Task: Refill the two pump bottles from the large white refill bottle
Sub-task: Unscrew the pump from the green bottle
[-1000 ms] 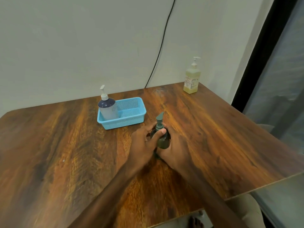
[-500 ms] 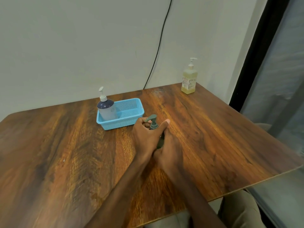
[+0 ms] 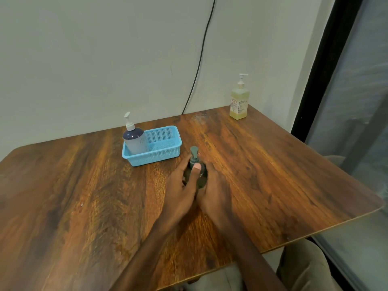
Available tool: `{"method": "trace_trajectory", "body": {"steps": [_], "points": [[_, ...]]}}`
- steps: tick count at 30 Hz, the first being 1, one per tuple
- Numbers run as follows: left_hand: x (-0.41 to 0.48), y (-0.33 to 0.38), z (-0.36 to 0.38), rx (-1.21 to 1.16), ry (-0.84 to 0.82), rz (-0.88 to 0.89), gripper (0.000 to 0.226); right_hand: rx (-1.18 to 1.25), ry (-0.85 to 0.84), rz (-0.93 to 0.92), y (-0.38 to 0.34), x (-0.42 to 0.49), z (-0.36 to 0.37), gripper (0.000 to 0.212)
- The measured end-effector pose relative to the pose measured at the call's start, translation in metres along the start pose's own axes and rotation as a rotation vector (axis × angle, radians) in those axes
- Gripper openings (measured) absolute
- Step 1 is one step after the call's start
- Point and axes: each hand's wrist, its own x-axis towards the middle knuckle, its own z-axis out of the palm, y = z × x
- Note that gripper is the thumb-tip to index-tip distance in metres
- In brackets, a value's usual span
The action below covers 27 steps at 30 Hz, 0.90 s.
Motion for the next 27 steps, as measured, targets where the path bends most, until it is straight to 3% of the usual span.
{"method": "trace_trajectory", "body": {"steps": [3, 6, 10, 17, 21, 24, 27], "points": [[0.001, 0.001, -0.008, 0.043, 0.075, 0.000, 0.029, 0.004, 0.001, 0.036, -0.002, 0.000, 0.001, 0.079], [0.005, 0.004, -0.008, 0.005, 0.208, -0.046, 0.025, 0.017, -0.007, 0.026, 0.000, 0.001, -0.001, 0.070], [0.022, 0.002, 0.002, 0.025, 0.265, -0.133, 0.042, 0.019, -0.020, 0.036, 0.002, 0.002, 0.000, 0.071], [0.034, -0.011, 0.016, -0.009, 0.142, -0.167, 0.053, 0.072, 0.003, -0.022, 0.005, 0.003, -0.002, 0.069], [0.021, -0.018, 0.006, 0.000, 0.028, -0.121, 0.043, 0.094, -0.023, -0.014, 0.007, 0.005, -0.005, 0.061], [0.014, -0.020, -0.004, -0.027, -0.036, -0.103, 0.043, 0.140, -0.156, -0.021, 0.011, 0.008, -0.013, 0.072], [0.014, -0.024, -0.012, 0.017, -0.074, -0.079, 0.058, 0.187, -0.368, 0.033, 0.016, 0.011, -0.037, 0.087]]}}
